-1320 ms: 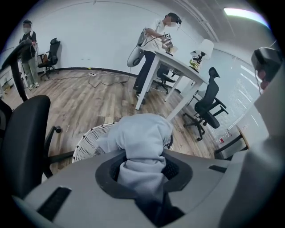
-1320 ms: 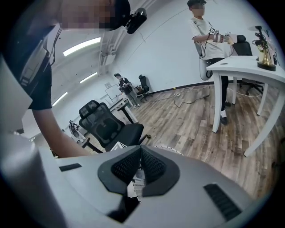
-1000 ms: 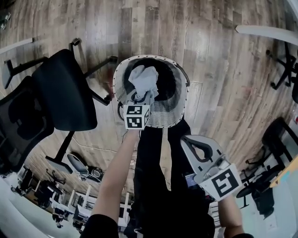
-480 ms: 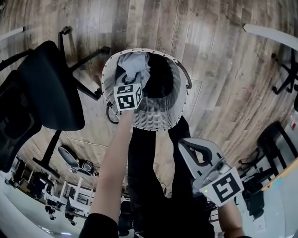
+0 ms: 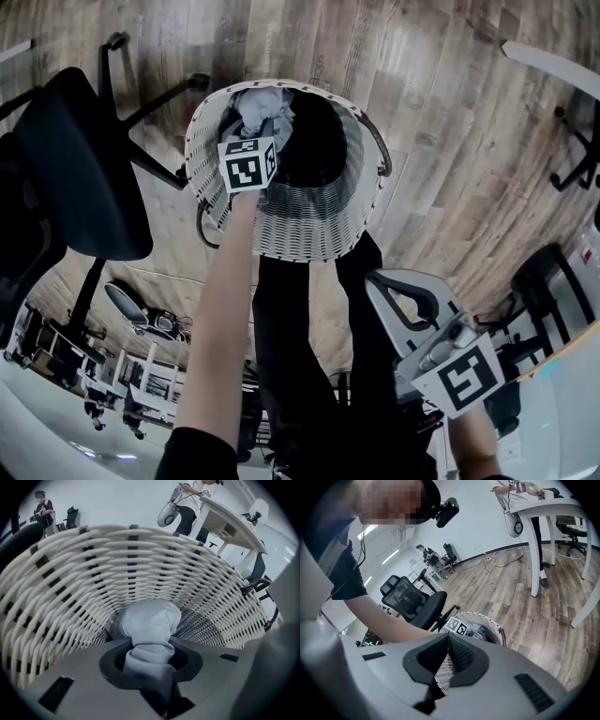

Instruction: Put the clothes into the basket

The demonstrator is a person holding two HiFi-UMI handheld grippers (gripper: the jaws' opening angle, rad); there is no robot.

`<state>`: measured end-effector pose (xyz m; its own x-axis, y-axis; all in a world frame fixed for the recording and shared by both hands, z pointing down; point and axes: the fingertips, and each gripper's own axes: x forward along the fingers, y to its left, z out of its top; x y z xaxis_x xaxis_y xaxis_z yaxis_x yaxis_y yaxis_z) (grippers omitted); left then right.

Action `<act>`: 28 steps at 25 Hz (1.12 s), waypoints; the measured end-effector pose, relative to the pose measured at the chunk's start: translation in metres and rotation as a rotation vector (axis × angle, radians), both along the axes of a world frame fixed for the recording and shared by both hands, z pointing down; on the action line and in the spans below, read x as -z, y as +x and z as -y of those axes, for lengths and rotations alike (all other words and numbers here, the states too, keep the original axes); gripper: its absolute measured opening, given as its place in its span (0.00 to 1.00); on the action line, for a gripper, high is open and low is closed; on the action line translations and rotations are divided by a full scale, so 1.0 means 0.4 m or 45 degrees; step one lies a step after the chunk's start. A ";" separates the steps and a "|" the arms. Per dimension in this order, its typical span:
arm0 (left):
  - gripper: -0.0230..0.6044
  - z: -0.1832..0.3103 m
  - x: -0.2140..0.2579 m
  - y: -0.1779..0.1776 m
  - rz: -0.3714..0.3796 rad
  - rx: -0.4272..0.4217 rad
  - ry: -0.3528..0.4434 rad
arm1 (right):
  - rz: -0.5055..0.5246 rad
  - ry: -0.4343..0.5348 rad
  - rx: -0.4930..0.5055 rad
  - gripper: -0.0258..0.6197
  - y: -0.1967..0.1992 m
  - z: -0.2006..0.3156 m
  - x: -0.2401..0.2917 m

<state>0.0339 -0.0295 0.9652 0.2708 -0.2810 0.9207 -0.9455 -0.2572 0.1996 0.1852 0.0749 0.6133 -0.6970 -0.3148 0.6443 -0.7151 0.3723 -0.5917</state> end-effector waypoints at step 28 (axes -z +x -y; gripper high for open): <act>0.06 -0.017 -0.007 -0.054 0.052 0.040 0.021 | -0.008 0.031 0.032 0.06 -0.058 -0.013 -0.007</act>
